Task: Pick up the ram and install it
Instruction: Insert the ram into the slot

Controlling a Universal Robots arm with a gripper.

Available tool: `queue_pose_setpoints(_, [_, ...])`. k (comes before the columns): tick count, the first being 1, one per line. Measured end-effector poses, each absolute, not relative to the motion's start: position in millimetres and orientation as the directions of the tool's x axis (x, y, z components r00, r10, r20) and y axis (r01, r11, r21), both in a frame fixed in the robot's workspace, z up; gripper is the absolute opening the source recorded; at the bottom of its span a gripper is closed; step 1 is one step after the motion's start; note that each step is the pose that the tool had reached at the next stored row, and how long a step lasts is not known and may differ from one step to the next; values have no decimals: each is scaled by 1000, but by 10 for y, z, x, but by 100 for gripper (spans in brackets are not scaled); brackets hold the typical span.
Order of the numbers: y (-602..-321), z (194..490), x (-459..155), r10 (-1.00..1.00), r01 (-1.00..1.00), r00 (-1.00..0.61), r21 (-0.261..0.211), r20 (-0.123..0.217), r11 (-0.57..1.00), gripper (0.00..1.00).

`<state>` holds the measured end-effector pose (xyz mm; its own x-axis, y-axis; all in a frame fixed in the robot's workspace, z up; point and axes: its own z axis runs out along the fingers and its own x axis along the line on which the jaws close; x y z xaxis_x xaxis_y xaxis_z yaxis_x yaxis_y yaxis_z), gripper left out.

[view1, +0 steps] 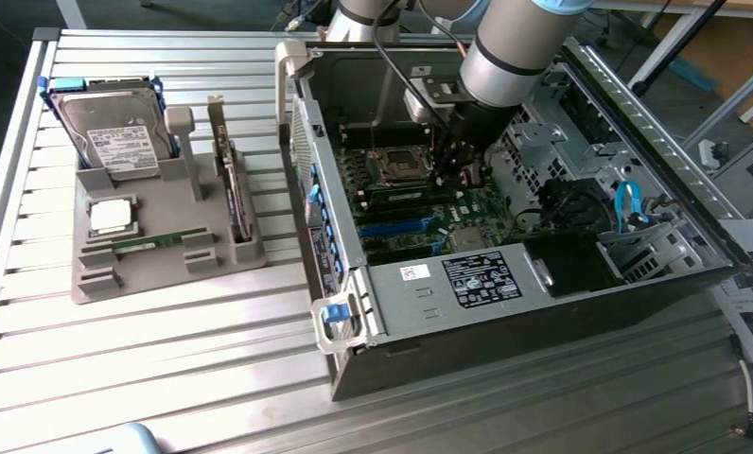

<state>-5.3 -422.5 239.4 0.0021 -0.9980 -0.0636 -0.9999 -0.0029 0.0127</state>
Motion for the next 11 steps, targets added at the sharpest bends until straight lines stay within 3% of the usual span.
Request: queue_pose_setpoints(11, [-4226,2371,-53,-998,-1000,2,11,-63,-3,12])
